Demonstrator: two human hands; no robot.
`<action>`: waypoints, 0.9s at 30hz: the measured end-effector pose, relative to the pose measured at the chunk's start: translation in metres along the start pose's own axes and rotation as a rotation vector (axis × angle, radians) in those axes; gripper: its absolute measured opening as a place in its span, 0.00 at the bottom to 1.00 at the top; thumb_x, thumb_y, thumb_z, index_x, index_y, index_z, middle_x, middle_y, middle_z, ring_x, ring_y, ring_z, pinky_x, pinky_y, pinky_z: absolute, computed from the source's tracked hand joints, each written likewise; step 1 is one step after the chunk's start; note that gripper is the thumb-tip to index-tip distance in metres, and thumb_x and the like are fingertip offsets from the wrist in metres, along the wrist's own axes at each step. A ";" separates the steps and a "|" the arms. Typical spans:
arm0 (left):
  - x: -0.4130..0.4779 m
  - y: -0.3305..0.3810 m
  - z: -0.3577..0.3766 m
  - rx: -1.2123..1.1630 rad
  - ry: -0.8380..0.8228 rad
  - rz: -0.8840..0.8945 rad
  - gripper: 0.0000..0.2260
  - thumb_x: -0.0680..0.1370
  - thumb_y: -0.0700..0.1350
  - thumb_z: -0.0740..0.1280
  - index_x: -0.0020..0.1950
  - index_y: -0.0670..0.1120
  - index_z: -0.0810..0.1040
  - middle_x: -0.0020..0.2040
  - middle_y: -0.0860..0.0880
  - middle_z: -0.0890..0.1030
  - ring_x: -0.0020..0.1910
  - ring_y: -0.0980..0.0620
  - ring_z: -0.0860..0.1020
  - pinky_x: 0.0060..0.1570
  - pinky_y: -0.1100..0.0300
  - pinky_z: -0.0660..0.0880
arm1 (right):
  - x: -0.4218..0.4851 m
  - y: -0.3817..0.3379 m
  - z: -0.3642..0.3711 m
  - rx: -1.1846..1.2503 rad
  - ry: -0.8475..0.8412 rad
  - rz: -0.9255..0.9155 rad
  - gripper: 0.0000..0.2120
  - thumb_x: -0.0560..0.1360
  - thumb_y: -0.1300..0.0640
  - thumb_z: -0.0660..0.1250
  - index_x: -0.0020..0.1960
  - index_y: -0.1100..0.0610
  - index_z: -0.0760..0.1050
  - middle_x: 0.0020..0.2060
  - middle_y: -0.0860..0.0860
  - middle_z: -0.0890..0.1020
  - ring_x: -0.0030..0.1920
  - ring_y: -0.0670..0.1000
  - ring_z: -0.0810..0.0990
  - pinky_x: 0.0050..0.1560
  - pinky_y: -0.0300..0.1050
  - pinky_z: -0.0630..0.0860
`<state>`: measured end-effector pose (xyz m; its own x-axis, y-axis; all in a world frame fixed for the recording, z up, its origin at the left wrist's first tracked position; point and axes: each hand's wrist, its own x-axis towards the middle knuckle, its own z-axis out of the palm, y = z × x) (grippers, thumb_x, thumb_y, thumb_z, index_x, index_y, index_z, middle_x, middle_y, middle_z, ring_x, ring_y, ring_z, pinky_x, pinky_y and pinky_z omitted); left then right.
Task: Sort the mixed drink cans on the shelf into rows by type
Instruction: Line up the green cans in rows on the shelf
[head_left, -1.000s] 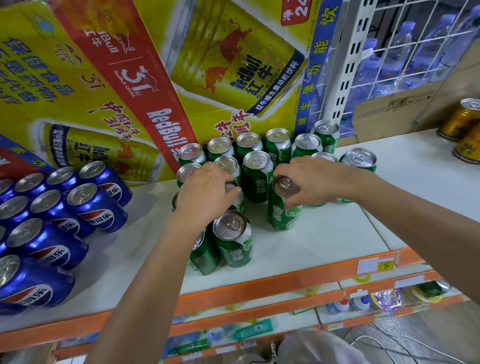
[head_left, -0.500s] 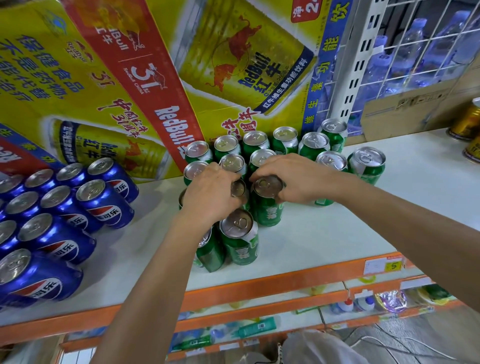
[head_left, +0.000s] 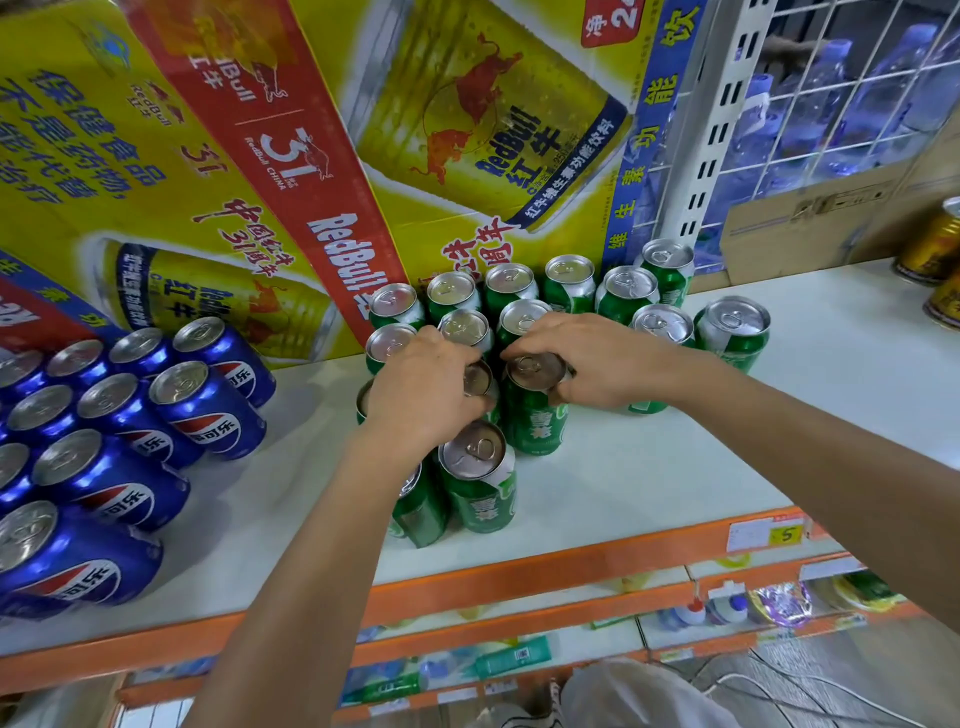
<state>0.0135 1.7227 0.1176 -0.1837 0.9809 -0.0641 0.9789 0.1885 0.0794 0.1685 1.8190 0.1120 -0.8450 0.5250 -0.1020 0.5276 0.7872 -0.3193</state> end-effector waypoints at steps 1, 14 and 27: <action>0.000 -0.001 0.000 -0.003 0.002 0.004 0.22 0.73 0.56 0.69 0.66 0.55 0.74 0.57 0.44 0.71 0.59 0.45 0.71 0.50 0.56 0.67 | 0.000 0.000 0.001 0.006 -0.002 0.005 0.31 0.69 0.60 0.73 0.70 0.50 0.68 0.64 0.52 0.72 0.65 0.52 0.68 0.62 0.41 0.63; 0.001 0.006 -0.001 -0.133 0.079 0.026 0.21 0.74 0.56 0.68 0.66 0.52 0.75 0.62 0.44 0.75 0.62 0.44 0.72 0.59 0.52 0.69 | -0.012 0.010 0.001 0.097 0.078 -0.004 0.30 0.69 0.59 0.73 0.69 0.53 0.69 0.61 0.54 0.74 0.63 0.51 0.68 0.60 0.38 0.62; 0.007 0.034 0.003 -0.218 0.076 0.191 0.11 0.73 0.52 0.71 0.55 0.55 0.81 0.54 0.49 0.77 0.55 0.49 0.73 0.53 0.55 0.71 | -0.039 0.065 -0.024 -0.213 0.070 0.325 0.28 0.70 0.50 0.70 0.68 0.52 0.68 0.63 0.56 0.69 0.60 0.59 0.73 0.56 0.52 0.73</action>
<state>0.0454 1.7358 0.1167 -0.0122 0.9988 0.0464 0.9554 -0.0020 0.2952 0.2377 1.8581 0.1177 -0.6264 0.7733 -0.0986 0.7795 0.6216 -0.0773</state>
